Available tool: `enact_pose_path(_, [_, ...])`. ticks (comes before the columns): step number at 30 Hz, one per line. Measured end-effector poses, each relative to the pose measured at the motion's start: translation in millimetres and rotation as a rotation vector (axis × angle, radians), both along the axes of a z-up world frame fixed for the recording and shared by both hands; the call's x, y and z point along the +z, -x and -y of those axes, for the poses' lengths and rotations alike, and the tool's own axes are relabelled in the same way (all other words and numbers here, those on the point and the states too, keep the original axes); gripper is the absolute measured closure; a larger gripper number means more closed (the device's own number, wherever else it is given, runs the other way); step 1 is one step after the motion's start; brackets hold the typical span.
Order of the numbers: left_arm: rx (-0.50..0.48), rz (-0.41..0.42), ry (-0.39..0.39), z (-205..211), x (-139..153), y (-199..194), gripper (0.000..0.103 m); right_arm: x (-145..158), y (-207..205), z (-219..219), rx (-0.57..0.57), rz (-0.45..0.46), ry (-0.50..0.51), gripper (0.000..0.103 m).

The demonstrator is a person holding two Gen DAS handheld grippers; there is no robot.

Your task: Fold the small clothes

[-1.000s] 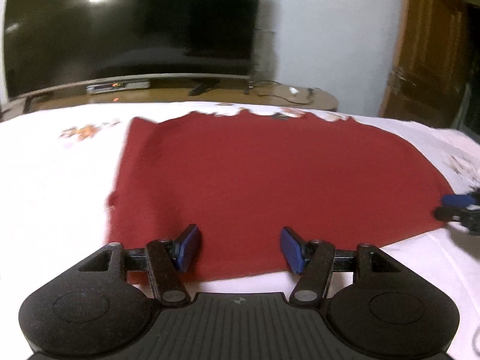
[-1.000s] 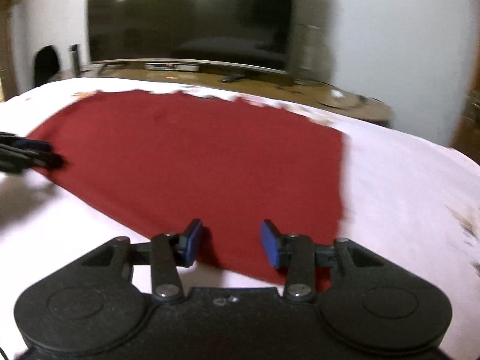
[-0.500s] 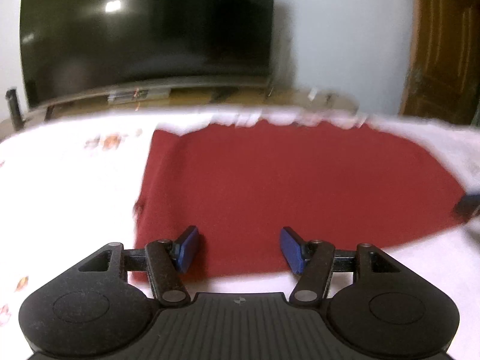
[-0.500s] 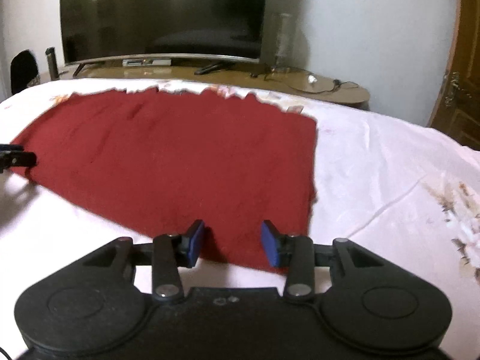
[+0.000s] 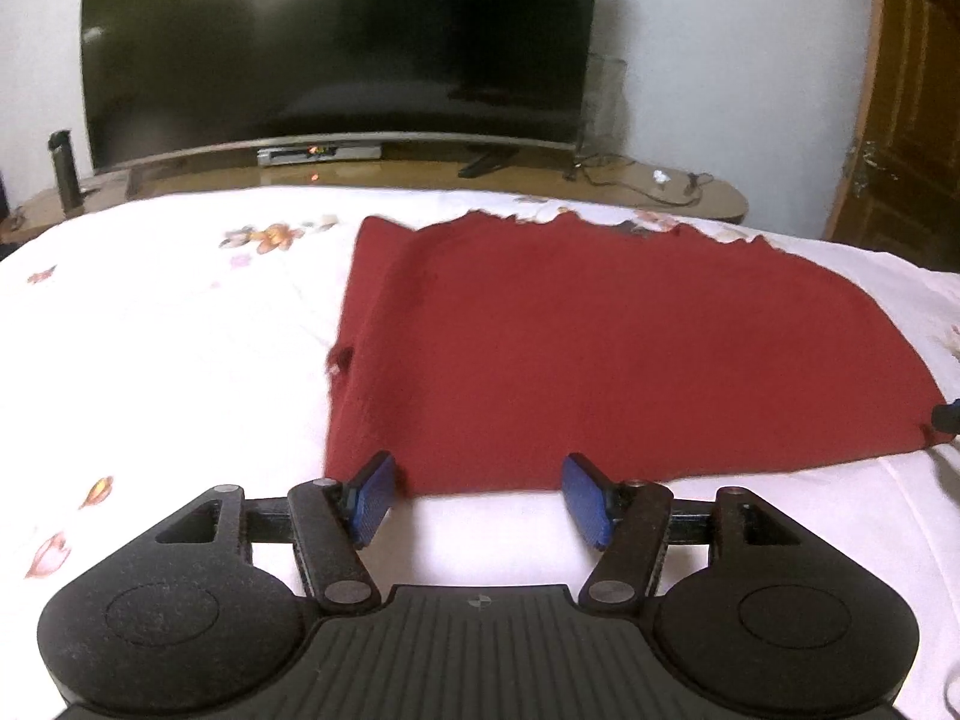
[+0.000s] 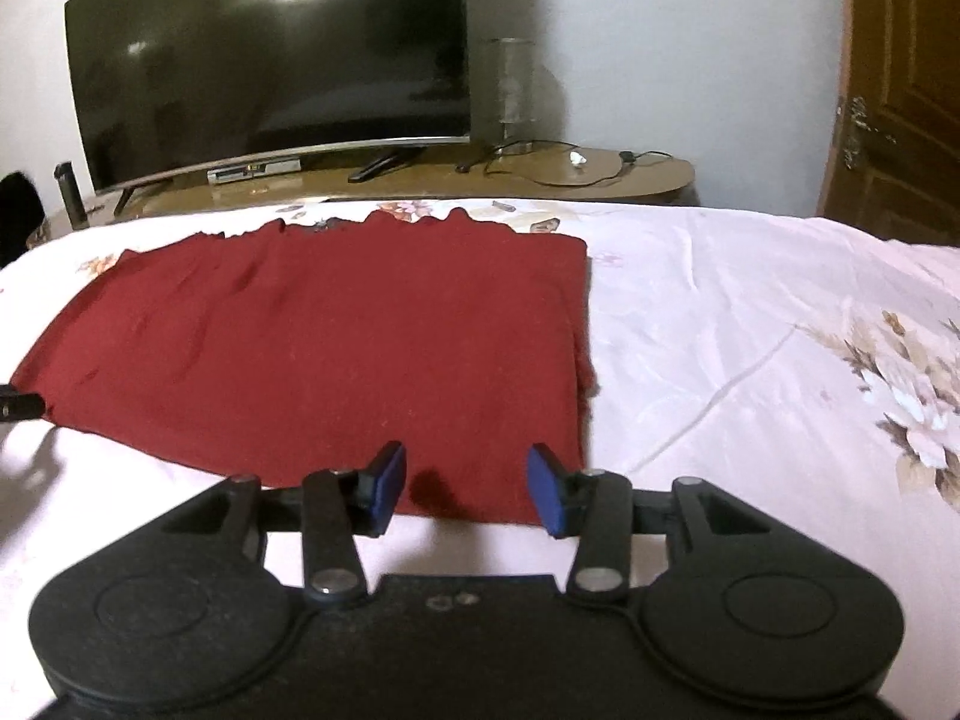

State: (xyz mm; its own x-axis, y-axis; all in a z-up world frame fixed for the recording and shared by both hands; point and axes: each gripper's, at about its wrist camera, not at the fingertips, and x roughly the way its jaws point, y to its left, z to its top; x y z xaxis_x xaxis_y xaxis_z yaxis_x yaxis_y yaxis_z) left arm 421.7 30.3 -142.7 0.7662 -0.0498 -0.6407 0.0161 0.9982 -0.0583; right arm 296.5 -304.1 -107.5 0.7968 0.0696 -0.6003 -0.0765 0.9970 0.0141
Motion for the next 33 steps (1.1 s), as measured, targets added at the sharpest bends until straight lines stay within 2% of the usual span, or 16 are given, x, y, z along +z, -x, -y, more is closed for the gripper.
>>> enact_pose_path(6, [0.039, -0.028, 0.067, -11, -7, 15, 0.042, 2, -4, -8, 0.013, 0.005, -0.013, 0.059])
enact_pose_path(8, [0.054, -0.035, 0.119, -13, -9, 16, 0.042, 3, -4, -11, 0.021, 0.009, -0.023, 0.059])
enact_pose_path(10, [0.081, -0.034, 0.233, -22, -12, 14, 0.042, 5, -4, -14, 0.027, 0.017, -0.035, 0.059])
enact_pose_path(14, [0.167, -0.027, 0.548, -48, -27, 8, 0.042, 9, -9, -22, 0.046, 0.033, -0.055, 0.060])
enact_pose_path(15, [0.188, -0.021, 0.604, -53, -31, 7, 0.042, 11, -11, -25, 0.050, 0.040, -0.062, 0.060])
enact_pose_path(17, [0.213, -0.008, 0.667, -58, -37, 5, 0.042, 14, -14, -28, 0.055, 0.050, -0.077, 0.059])
enact_pose_path(25, [0.285, 0.046, 0.748, -53, -48, 0, 0.042, 13, -26, -37, 0.086, 0.050, -0.098, 0.059])
enact_pose_path(33, [0.319, 0.072, 0.732, -47, -48, -19, 0.042, 11, -38, -35, 0.098, 0.052, -0.113, 0.059])
